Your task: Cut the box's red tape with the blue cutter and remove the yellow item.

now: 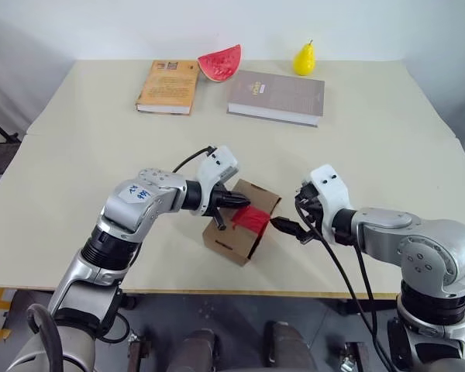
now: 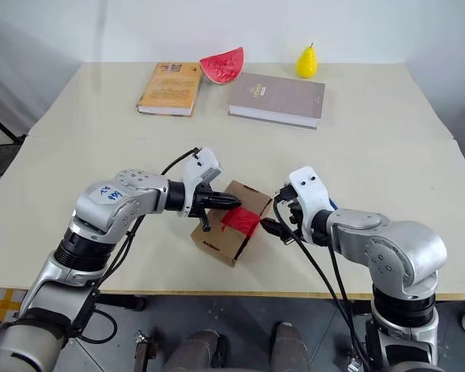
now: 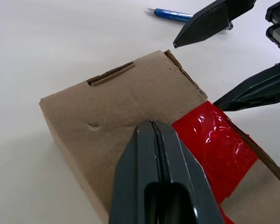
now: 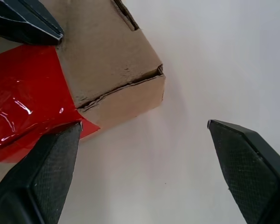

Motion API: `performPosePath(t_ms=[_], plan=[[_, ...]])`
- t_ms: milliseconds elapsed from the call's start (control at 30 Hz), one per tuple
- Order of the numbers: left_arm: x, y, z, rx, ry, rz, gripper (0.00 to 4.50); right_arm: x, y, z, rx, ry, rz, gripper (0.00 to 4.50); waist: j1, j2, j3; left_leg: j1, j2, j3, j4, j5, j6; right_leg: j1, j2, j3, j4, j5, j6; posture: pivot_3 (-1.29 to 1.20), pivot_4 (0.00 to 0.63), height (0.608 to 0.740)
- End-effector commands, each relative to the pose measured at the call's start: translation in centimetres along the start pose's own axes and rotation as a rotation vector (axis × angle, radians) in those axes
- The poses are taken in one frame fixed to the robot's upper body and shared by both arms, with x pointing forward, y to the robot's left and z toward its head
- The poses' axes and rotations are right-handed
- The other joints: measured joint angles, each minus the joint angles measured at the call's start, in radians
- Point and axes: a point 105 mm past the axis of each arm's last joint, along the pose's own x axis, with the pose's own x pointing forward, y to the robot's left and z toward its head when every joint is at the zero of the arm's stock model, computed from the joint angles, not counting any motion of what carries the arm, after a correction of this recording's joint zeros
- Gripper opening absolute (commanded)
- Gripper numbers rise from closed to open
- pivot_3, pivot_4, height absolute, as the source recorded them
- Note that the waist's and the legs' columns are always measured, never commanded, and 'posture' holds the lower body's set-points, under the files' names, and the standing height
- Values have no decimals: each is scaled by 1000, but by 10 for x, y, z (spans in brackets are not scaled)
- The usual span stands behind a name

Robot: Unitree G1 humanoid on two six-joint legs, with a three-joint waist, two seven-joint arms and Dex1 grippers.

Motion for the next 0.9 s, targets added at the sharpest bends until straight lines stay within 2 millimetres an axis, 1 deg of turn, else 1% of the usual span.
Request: performPosePath(t_ms=[33,100,133,200,300,467,567,700,900], plan=[[0,3,-6,-2,15,29,0,-10,-1,19,-6,-81,-4,4469,-1,0,0,0,0,0,0,0,0,0,0,0,0,0,0,0,150,740],[-1,4,-6,-3,13,34,0,-13,-1,25,16,-122,8,4469,-1,0,0,0,0,0,0,0,0,0,0,0,0,0,0,0,150,740],[-1,3,-7,-4,12,35,0,-14,2,25,16,-125,25,4469,-1,0,0,0,0,0,0,0,0,0,0,0,0,0,0,0,150,740],[0,3,-7,-5,11,35,0,-13,5,18,0,-91,45,4469,-2,0,0,0,0,0,0,0,0,0,0,0,0,0,0,0,150,740],[1,1,-7,-4,9,33,0,-11,4,7,-11,-37,36,4469,-2,0,0,0,0,0,0,0,0,0,0,0,0,0,0,0,150,740],[2,1,-4,-4,1,34,0,-2,3,2,21,-4,42,4469,-3,0,0,0,0,0,0,0,0,0,0,1,0,0,0,0,150,740],[2,1,-3,-4,-2,36,0,1,3,3,24,5,41,4469,-4,0,0,1,0,1,0,0,1,0,0,2,1,0,0,0,150,740],[1,2,-2,-8,-6,45,0,-2,2,14,37,-42,54,4469,-5,0,0,1,0,1,0,0,1,0,0,2,1,0,0,0,150,740],[2,1,-2,-10,-7,45,0,-7,0,15,42,-61,52,4469,-5,0,0,1,0,1,0,0,1,0,0,2,1,0,0,0,150,740]])
